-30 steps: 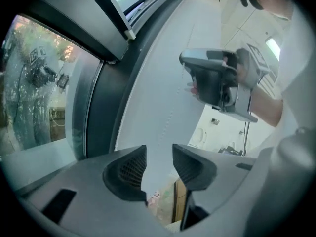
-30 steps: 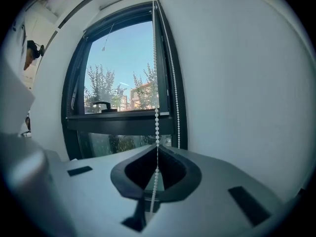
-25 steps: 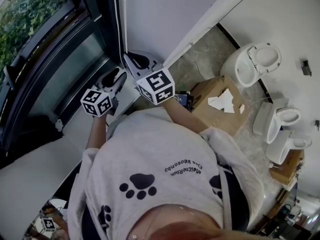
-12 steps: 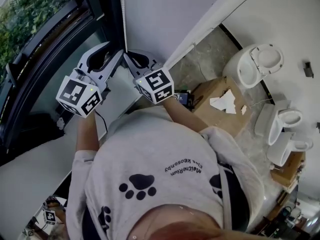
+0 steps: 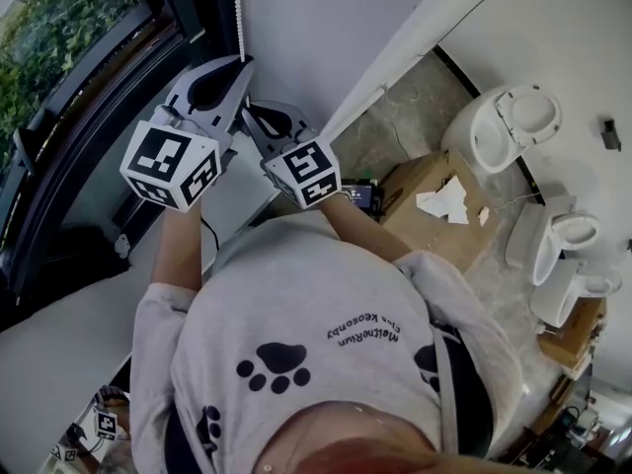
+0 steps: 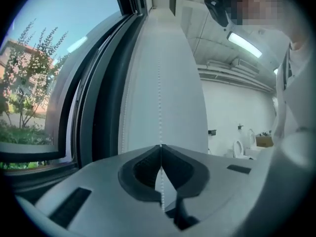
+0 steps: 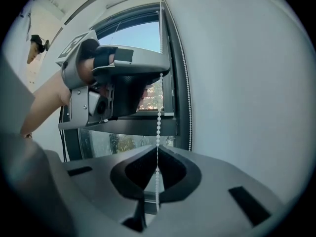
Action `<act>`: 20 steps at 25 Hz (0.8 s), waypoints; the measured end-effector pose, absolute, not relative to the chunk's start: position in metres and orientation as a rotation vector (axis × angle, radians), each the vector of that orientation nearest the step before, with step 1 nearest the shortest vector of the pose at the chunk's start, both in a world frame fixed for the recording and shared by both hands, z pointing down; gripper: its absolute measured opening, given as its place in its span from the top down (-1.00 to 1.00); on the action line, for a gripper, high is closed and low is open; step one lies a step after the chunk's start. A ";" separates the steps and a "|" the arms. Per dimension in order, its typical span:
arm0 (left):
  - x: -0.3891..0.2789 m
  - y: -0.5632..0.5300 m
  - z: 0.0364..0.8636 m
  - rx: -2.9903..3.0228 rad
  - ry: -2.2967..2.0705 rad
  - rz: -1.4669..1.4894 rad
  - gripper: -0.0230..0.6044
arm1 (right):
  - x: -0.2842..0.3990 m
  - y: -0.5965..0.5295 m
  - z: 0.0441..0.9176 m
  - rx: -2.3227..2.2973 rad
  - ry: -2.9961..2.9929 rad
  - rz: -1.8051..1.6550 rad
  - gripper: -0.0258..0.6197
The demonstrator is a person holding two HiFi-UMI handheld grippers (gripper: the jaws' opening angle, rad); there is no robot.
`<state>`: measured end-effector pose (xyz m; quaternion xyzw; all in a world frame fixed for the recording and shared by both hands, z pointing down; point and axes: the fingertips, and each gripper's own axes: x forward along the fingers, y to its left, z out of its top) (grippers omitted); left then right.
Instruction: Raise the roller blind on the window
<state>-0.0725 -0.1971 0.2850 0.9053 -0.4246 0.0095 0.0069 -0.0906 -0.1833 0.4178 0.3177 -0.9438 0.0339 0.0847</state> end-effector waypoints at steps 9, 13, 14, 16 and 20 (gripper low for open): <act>-0.071 -0.194 0.335 2.733 -1.310 0.076 0.89 | -0.089 -0.182 0.467 0.924 -2.734 0.197 0.89; -0.071 -0.193 0.365 2.681 -1.310 0.101 0.89 | -0.091 -0.181 0.494 0.891 -2.692 0.215 0.89; -0.072 -0.193 0.371 2.669 -1.312 0.100 0.89 | -0.092 -0.181 0.500 0.887 -2.679 0.222 0.89; -0.073 -0.192 0.382 2.648 -1.315 0.103 0.89 | -0.092 -0.180 0.511 0.876 -2.653 0.235 0.89; -0.072 -0.189 0.403 2.608 -1.305 0.113 0.89 | -0.089 -0.177 0.533 0.858 -2.602 0.261 0.89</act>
